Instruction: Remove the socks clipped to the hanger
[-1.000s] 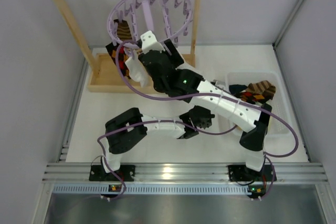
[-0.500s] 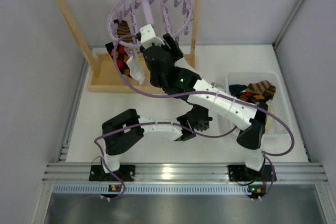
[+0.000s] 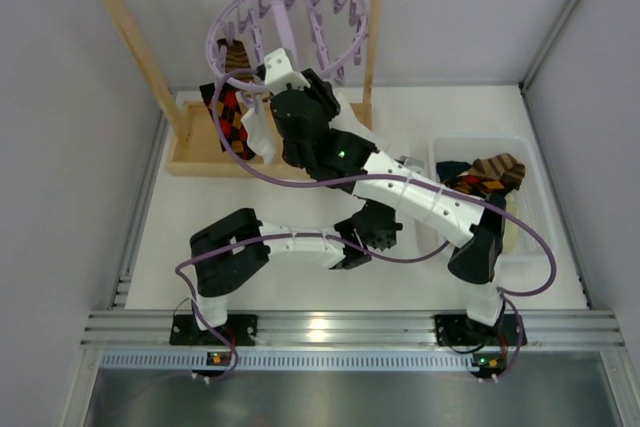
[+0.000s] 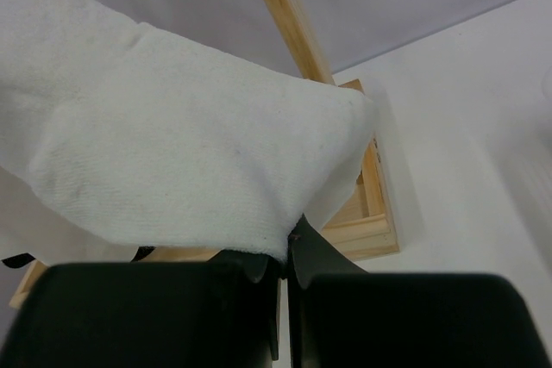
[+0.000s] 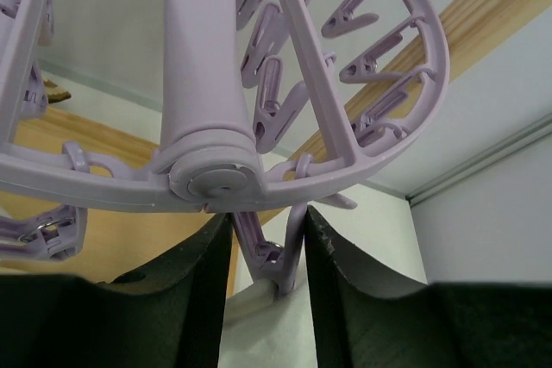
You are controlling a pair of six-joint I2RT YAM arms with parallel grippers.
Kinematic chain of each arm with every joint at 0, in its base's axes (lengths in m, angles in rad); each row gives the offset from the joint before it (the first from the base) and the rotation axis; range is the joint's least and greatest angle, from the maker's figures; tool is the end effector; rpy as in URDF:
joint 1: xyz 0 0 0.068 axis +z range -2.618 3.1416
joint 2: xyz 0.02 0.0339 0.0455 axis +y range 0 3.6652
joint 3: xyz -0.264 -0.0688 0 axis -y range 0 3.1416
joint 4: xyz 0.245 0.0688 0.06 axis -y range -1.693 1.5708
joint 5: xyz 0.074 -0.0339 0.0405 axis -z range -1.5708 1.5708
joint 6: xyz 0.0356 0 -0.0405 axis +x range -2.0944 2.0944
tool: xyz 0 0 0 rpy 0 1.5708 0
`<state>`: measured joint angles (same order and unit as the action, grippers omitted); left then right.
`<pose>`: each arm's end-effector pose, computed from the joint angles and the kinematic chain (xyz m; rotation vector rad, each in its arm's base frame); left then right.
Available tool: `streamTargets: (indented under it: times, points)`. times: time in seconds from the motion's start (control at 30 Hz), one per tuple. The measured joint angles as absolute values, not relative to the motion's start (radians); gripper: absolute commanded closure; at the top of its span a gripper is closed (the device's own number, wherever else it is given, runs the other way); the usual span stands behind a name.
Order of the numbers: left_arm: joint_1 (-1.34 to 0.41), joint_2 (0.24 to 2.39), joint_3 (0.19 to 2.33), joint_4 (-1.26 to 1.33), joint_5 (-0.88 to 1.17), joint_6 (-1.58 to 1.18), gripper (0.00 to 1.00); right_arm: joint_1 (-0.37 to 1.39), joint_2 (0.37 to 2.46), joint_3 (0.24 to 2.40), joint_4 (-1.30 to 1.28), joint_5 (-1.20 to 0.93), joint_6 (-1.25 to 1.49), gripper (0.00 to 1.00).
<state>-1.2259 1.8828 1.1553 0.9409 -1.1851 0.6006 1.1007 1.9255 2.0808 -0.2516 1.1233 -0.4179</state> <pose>0.1694 -0.3741 0.2651 0.3235 1.4628 0.2982 0.2250 0.3719 0.4496 -0.3872 1.5810 -0.4083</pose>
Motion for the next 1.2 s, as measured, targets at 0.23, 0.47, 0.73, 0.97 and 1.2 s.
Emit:
streamTargets:
  times: [0.23, 0.47, 0.73, 0.97, 1.2]
  points:
    - [-1.226, 1.883, 1.154, 0.941, -1.183, 0.596, 1.0, 1.101, 1.925, 2.054, -0.235, 1.113, -0.401, 0.83]
    - [-1.226, 1.882, 1.142, 0.941, -1.182, 0.572, 1.0, 1.101, 1.925, 2.049, -0.231, 1.095, -0.382, 0.85]
    - [-1.265, 1.837, 1.035, 0.937, -1.177, 0.519, 1.0, 1.1, 1.925, 2.049, -0.232, 1.077, -0.369, 0.85]
    - [-1.386, 1.757, 0.931, 0.929, -1.187, 0.448, 1.0, 1.096, 1.923, 2.049, -0.248, 1.044, -0.33, 0.67]
    - [-1.448, 1.549, 0.804, 0.798, -1.193, 0.27, 1.0, 1.09, 1.882, 2.032, -0.338, 0.941, -0.247, 0.49]
